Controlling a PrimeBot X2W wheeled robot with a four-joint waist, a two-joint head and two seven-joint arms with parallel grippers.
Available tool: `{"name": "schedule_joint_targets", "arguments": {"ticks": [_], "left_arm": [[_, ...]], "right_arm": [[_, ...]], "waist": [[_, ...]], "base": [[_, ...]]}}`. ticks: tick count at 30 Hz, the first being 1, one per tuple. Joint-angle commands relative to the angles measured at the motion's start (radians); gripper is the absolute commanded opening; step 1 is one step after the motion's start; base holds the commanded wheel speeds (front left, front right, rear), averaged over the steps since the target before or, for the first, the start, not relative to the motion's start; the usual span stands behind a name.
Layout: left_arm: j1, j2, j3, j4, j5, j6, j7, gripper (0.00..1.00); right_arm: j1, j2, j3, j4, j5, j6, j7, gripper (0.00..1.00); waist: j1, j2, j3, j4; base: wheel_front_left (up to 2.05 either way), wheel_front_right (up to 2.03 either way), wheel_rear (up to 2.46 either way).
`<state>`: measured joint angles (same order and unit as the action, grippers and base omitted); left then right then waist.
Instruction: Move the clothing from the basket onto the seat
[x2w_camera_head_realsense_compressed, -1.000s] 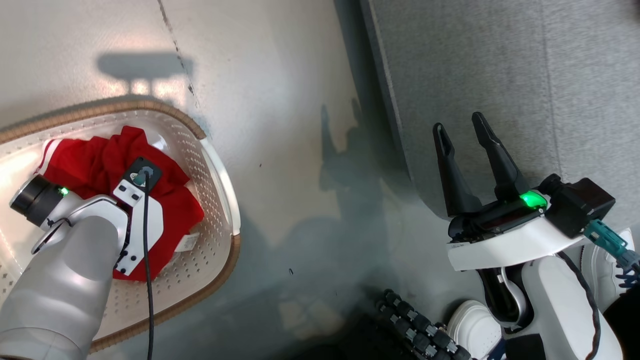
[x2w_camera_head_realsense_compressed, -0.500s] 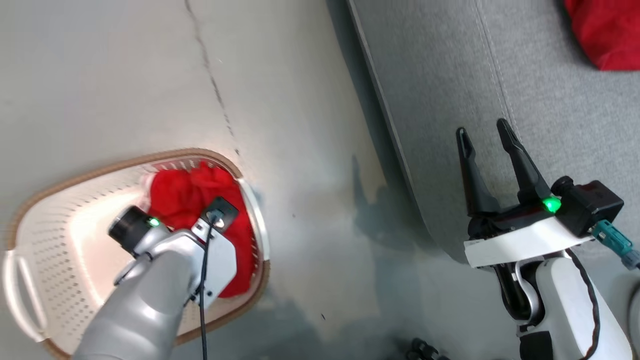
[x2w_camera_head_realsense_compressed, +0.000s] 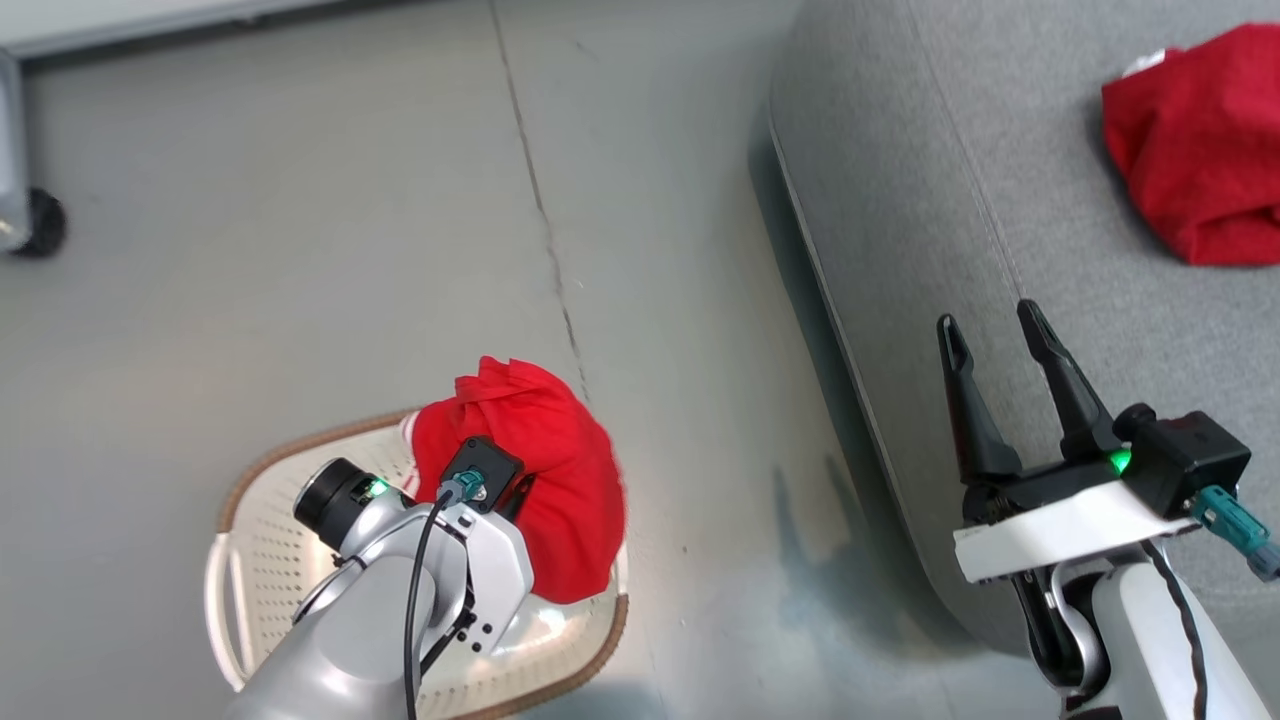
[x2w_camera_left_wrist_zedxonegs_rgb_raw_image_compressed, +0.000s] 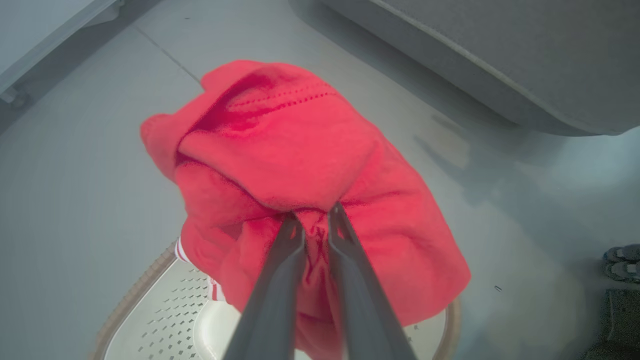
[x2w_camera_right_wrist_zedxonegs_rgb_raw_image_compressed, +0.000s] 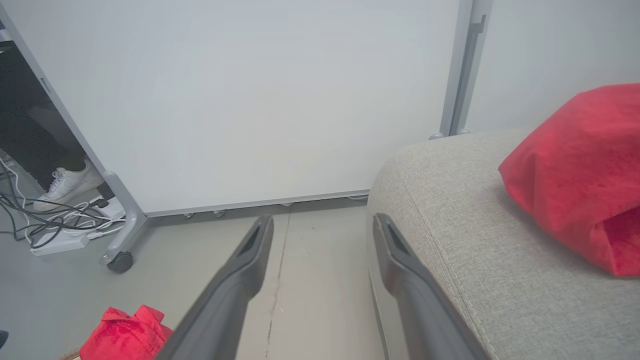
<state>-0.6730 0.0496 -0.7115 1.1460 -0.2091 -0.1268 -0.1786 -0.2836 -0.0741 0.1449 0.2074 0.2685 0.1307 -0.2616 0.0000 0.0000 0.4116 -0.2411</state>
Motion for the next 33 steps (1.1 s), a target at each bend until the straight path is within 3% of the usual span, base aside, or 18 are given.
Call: {"name": "schedule_joint_targets", "arguments": {"ticks": [1, 10, 20, 33], "left_arm": [[0.017, 0.003, -0.006, -0.018, -0.027, -0.004, -0.022, 0.0], [0.057, 0.003, 0.009, -0.148, -0.138, 0.039, -0.086, 0.0], [0.171, 0.008, 0.171, -0.544, -0.107, 0.109, -0.087, 0.0], [0.339, 0.003, 0.392, -1.027, -0.065, 0.09, -0.087, 0.0]], "right_arm": [[0.02, -0.013, -0.003, -0.002, -0.009, 0.0, -0.005, 1.0], [0.083, -0.027, -0.02, -0.004, -0.013, 0.0, -0.005, 1.0], [0.151, -0.04, -0.025, -0.005, -0.014, 0.0, -0.005, 1.0], [0.19, -0.05, 0.003, 0.008, -0.016, 0.0, -0.005, 1.0]], "waist": [[0.0, 0.0, -0.083, 0.046], [0.0, 0.0, -0.198, 0.096], [0.0, 0.0, -0.293, 0.137], [0.0, 0.0, -0.359, 0.151]], "base": [[0.0, 0.0, 0.0], [0.0, 0.0, 0.0], [0.0, 0.0, 0.0], [0.0, 0.0, 0.0]]}}
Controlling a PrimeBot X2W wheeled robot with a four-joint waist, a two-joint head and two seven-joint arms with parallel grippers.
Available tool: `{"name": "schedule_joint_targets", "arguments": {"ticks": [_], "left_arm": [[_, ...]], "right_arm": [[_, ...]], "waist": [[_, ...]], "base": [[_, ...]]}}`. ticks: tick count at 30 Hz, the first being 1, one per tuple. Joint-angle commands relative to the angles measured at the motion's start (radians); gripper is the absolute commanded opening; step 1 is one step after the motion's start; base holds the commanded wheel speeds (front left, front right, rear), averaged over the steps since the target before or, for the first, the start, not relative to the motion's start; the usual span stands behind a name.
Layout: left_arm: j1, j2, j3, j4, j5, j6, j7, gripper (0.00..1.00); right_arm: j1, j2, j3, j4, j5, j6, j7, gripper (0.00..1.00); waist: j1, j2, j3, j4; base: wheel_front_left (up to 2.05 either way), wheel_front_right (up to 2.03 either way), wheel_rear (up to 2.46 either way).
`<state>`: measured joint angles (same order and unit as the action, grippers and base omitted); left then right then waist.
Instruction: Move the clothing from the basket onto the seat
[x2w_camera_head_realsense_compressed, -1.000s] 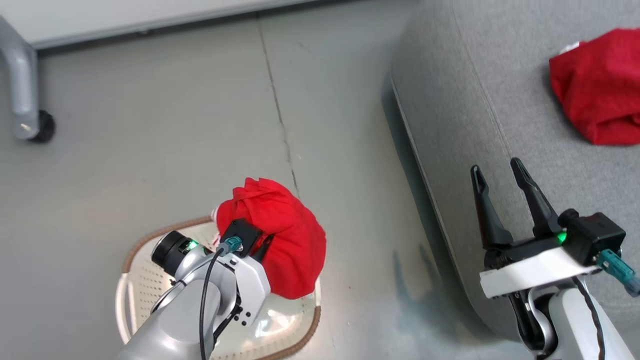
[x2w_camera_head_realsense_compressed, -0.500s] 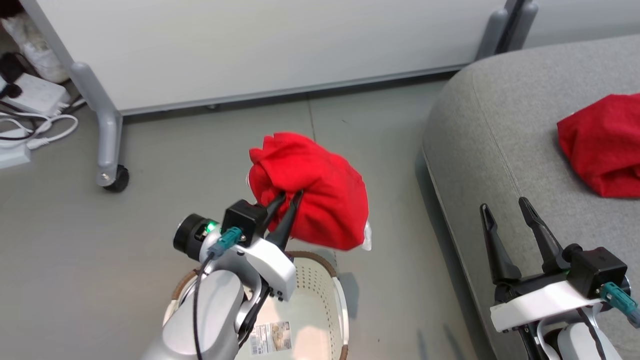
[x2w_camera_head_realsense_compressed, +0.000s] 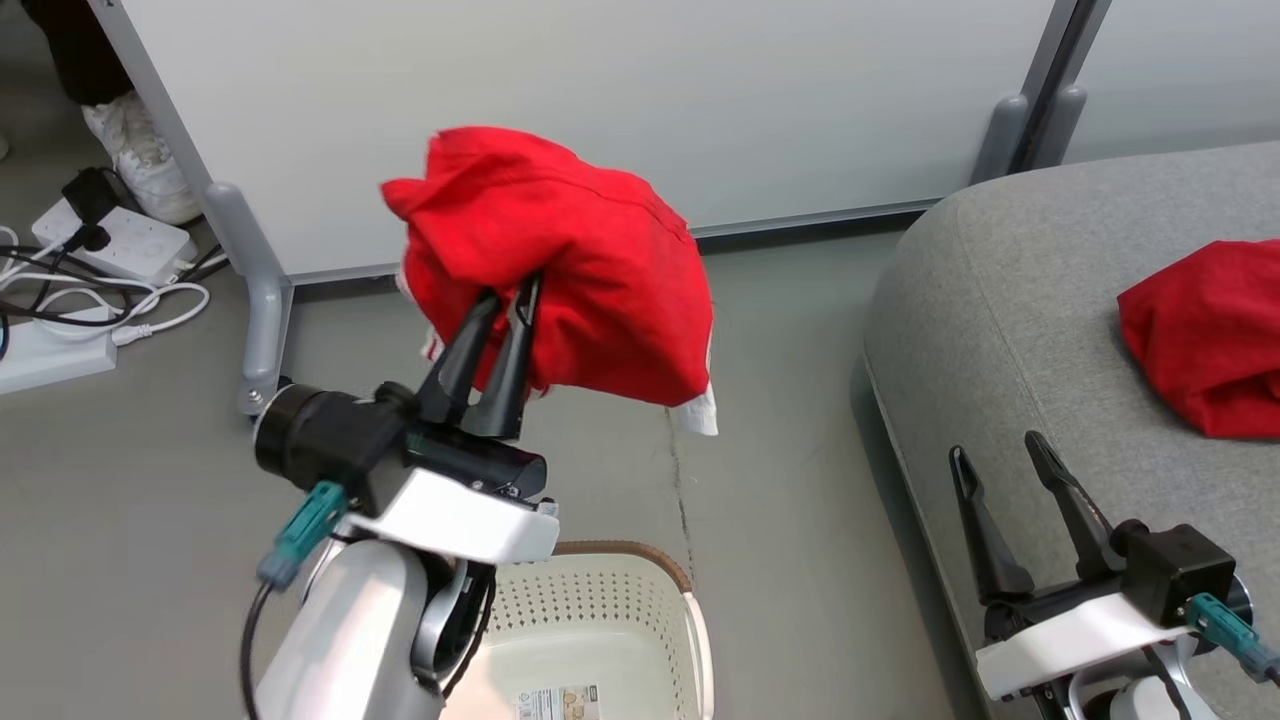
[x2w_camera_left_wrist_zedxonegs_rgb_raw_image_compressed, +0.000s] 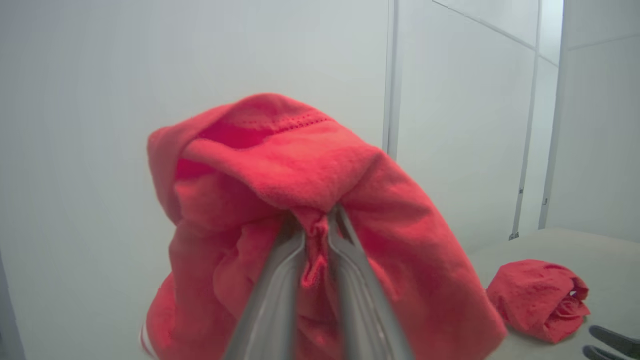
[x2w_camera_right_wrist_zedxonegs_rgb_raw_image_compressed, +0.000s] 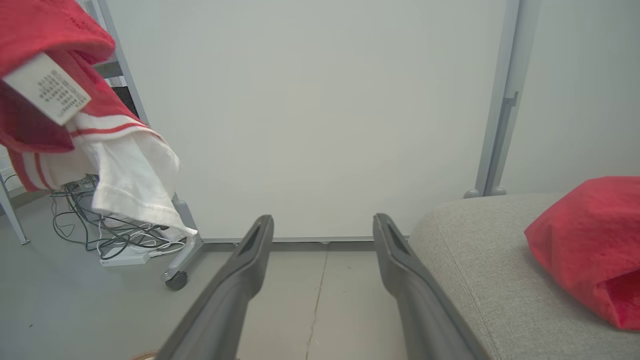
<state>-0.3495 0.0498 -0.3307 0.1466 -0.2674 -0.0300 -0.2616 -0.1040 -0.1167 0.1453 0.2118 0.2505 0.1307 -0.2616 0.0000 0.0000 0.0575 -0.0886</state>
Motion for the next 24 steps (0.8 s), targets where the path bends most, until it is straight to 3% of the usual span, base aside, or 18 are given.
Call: {"name": "schedule_joint_targets", "arguments": {"ticks": [1, 10, 24], "left_arm": [[0.027, 0.002, 0.018, -0.059, -0.01, -0.008, -0.004, 0.0], [0.086, 0.003, -0.04, -0.201, -0.012, -0.065, -0.004, 0.0], [0.101, 0.003, -0.142, -0.208, -0.036, -0.08, -0.004, 0.0]], "right_arm": [[0.01, -0.007, 0.004, 0.003, 0.003, 0.0, -0.005, 1.0], [0.018, 0.001, -0.001, -0.005, 0.007, 0.0, -0.005, 1.0], [0.009, 0.009, -0.003, 0.005, 0.008, 0.0, -0.005, 1.0]], "waist": [[0.0, 0.0, -0.008, -0.002], [0.0, 0.0, -0.01, -0.001], [0.0, 0.0, -0.008, -0.018]], "base": [[0.0, 0.0, 0.0], [0.0, 0.0, 0.0], [0.0, 0.0, 0.0]]}}
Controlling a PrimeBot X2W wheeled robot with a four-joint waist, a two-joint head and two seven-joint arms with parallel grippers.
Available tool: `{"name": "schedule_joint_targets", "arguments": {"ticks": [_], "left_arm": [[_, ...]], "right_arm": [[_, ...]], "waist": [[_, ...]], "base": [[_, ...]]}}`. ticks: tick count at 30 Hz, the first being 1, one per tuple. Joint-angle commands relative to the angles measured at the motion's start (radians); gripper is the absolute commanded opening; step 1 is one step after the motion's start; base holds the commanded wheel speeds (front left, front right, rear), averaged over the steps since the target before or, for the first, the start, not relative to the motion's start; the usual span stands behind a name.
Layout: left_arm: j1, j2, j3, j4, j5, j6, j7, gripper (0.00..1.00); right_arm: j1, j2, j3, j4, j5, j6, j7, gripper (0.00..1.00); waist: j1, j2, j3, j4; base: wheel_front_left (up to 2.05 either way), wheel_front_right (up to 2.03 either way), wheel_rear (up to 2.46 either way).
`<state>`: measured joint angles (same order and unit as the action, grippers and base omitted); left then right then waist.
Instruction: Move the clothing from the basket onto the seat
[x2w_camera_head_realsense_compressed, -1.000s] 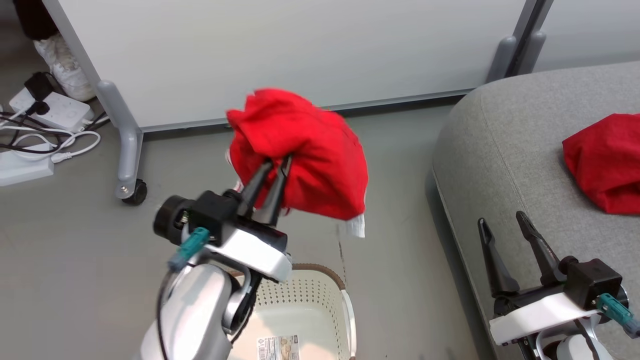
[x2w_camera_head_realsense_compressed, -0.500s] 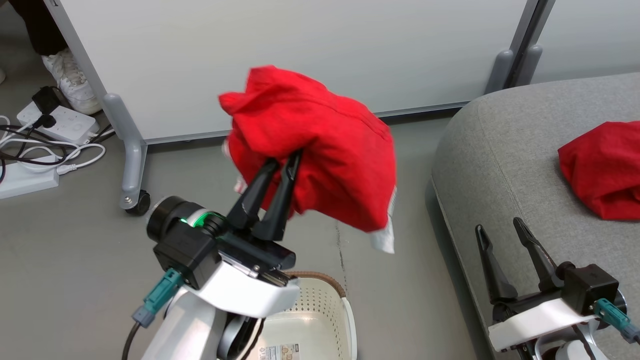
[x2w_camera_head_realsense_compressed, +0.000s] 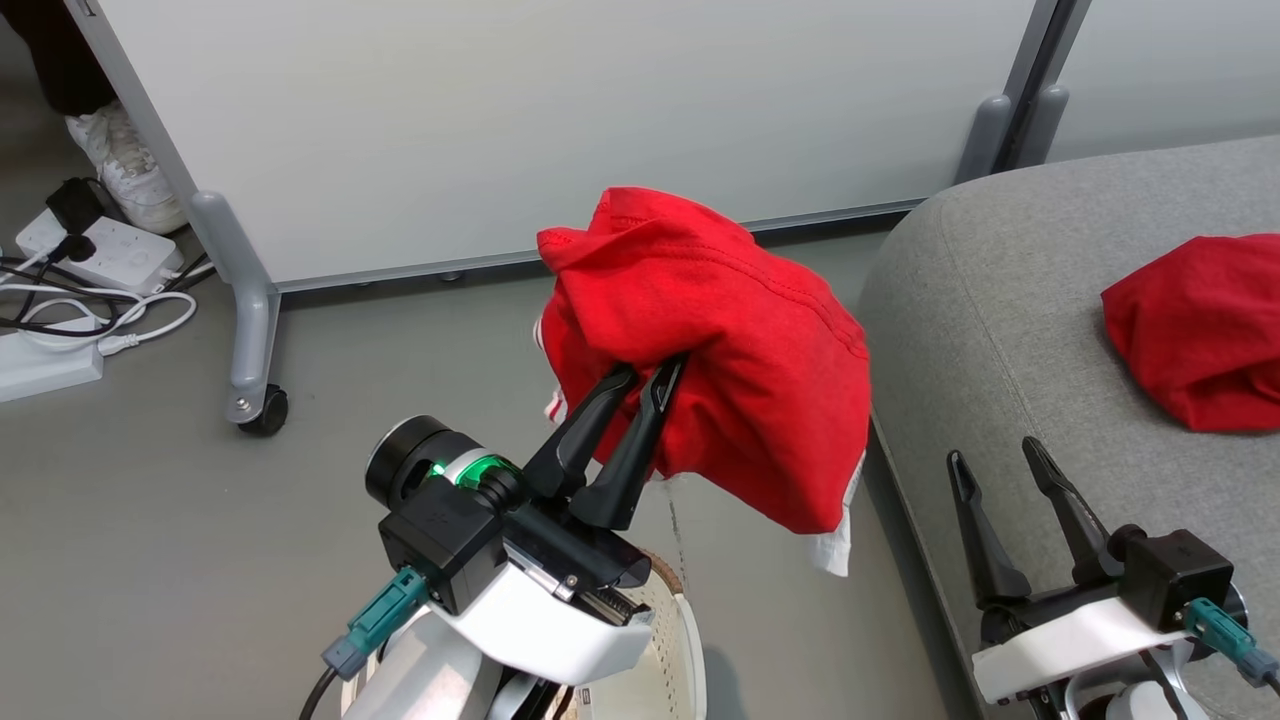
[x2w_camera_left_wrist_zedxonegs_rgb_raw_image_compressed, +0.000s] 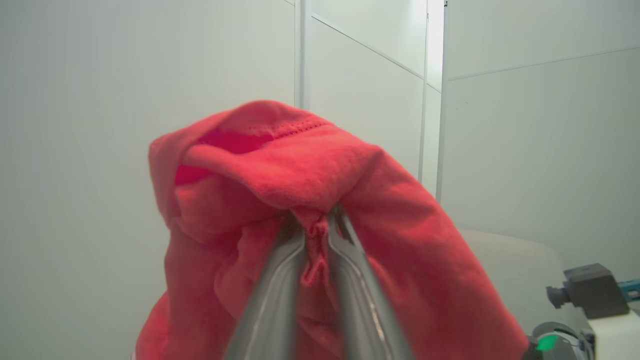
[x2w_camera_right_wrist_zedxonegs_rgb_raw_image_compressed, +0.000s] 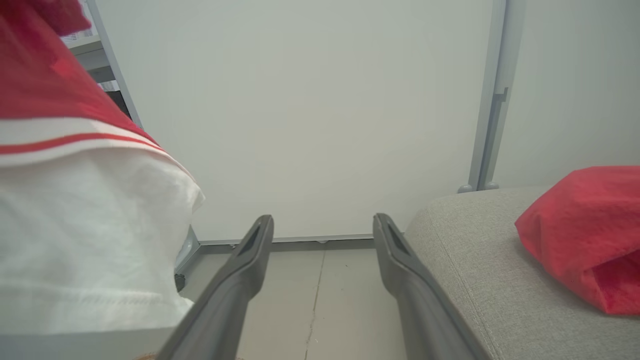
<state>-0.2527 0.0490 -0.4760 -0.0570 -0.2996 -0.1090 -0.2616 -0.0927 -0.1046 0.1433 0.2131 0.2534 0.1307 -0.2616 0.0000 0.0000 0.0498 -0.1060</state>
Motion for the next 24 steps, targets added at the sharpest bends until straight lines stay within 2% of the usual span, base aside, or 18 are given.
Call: {"name": "schedule_joint_targets", "arguments": {"ticks": [1, 10, 14, 17, 18, 19, 20, 24], "left_arm": [[0.004, 0.003, 0.005, -0.006, -0.005, 0.0, -0.004, 0.0], [0.005, 0.003, 0.019, -0.013, 0.001, 0.0, -0.004, 0.0], [0.013, 0.003, 0.025, -0.002, 0.009, -0.001, -0.005, 0.0], [0.013, 0.003, 0.033, 0.007, 0.016, -0.003, -0.005, 0.0], [0.011, 0.003, 0.035, 0.009, 0.018, -0.003, -0.005, 0.0], [0.008, 0.003, 0.039, 0.011, 0.019, -0.004, -0.005, 0.0], [0.006, 0.002, 0.041, 0.011, 0.021, -0.005, -0.005, 0.0], [-0.002, 0.003, 0.043, 0.019, 0.033, -0.004, -0.005, 0.0]], "right_arm": [[-0.001, -0.003, -0.002, 0.003, 0.005, 0.0, -0.005, 1.0], [0.006, -0.002, -0.008, 0.0, 0.025, 0.0, -0.005, 1.0], [0.022, -0.041, 0.035, -0.037, 0.055, 0.0, -0.005, 1.0], [0.033, -0.078, 0.104, -0.107, 0.129, 0.0, -0.005, 1.0], [0.036, -0.107, 0.142, -0.137, 0.139, 0.0, -0.005, 1.0], [0.037, -0.157, 0.22, -0.197, 0.156, 0.0, -0.005, 1.0], [0.033, -0.173, 0.251, -0.231, 0.167, 0.0, -0.005, 1.0], [0.018, -0.216, 0.319, -0.334, 0.176, 0.001, -0.005, 1.0]], "waist": [[0.0, 0.0, 0.0, -0.001], [0.0, 0.0, -0.002, -0.004], [0.0, 0.0, -0.002, -0.007], [0.0, 0.0, 0.004, -0.01], [0.0, 0.0, 0.006, -0.011], [0.0, 0.0, 0.009, -0.013], [0.0, 0.0, 0.012, -0.014], [0.0, 0.0, 0.02, -0.017]], "base": [[0.0, 0.0, 0.0], [0.0, 0.0, 0.0], [0.0, 0.0, 0.0], [0.0, 0.0, 0.0], [0.0, 0.0, 0.0], [0.0, 0.0, 0.0], [0.0, 0.0, 0.0], [0.0, 0.0, 0.0]]}}
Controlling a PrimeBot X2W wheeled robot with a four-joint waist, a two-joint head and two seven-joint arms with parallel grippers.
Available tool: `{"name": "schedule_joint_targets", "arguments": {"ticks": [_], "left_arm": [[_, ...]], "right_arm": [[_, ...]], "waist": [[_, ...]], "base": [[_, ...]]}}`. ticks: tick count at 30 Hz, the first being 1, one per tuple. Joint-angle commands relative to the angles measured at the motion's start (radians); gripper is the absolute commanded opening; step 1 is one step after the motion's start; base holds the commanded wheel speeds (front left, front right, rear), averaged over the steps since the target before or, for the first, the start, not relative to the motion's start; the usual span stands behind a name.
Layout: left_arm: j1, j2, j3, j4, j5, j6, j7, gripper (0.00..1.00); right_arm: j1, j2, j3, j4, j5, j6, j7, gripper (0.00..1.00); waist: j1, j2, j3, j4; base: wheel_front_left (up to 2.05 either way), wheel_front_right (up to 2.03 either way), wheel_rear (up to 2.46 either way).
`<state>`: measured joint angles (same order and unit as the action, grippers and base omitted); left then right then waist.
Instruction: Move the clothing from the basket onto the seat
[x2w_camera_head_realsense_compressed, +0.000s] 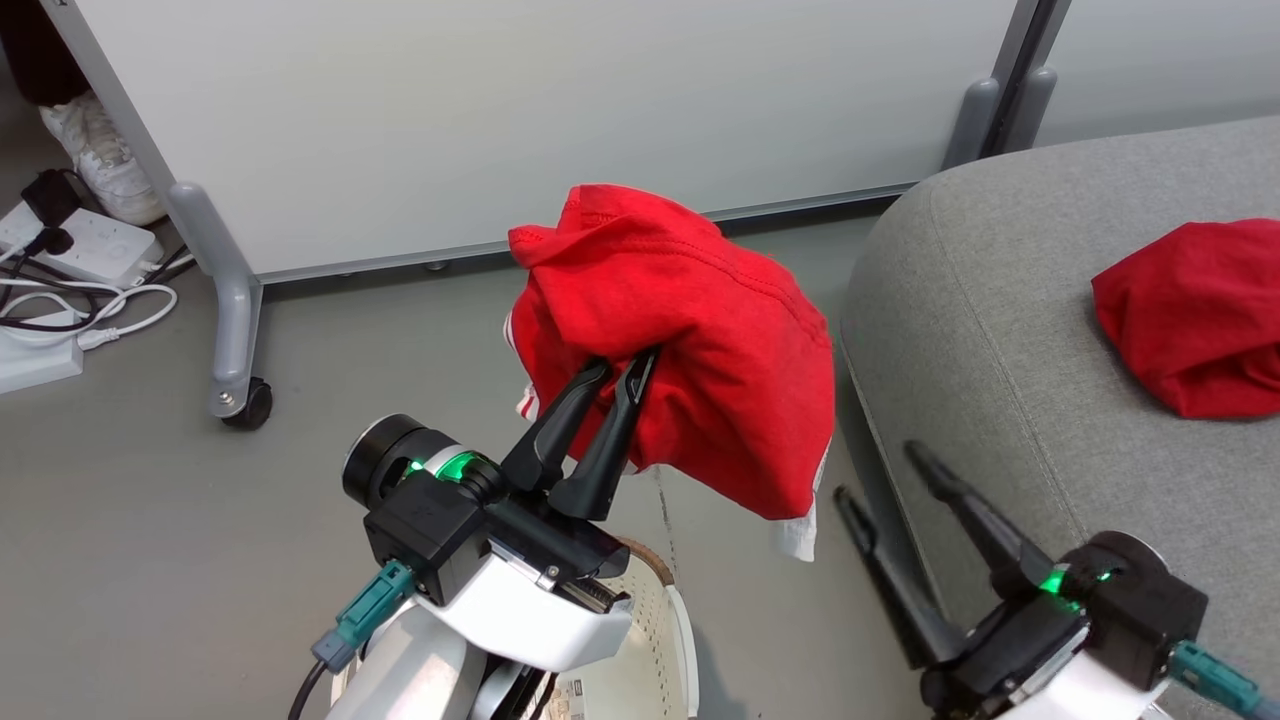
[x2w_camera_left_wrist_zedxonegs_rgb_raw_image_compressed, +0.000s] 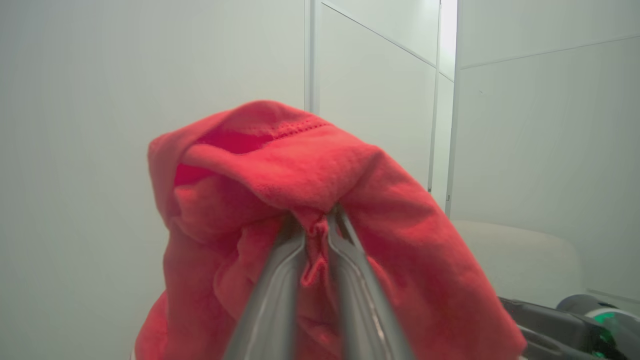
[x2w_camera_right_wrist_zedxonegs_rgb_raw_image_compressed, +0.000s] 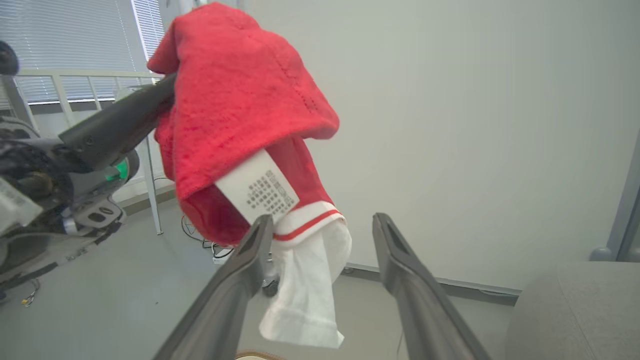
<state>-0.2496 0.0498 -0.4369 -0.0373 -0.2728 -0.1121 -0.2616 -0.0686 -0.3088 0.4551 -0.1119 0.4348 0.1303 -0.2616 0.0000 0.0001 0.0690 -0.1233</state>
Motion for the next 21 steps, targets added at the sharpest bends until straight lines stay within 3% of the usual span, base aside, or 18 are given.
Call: {"name": "schedule_joint_targets", "arguments": {"ticks": [1, 7, 21], "left_arm": [[-0.008, 0.002, 0.001, 0.0, 0.007, -0.001, -0.005, 0.0], [-0.018, 0.002, -0.014, 0.004, 0.007, -0.005, -0.005, 0.0], [-0.016, 0.002, -0.084, 0.002, 0.001, -0.012, -0.005, 0.0]], "right_arm": [[-0.01, -0.024, 0.033, -0.024, -0.021, 0.001, -0.005, 1.0], [-0.038, -0.04, 0.102, -0.052, -0.06, 0.001, -0.005, 1.0], [-0.072, 0.003, 0.067, 0.017, -0.104, 0.001, -0.005, 1.0]], "waist": [[0.0, -0.0001, 0.003, 0.0], [0.0, -0.0001, 0.005, 0.009], [0.0, -0.0001, -0.006, 0.042]], "base": [[0.0, 0.0, 0.0], [0.0, 0.0, 0.0], [0.0, 0.0, 0.0]]}}
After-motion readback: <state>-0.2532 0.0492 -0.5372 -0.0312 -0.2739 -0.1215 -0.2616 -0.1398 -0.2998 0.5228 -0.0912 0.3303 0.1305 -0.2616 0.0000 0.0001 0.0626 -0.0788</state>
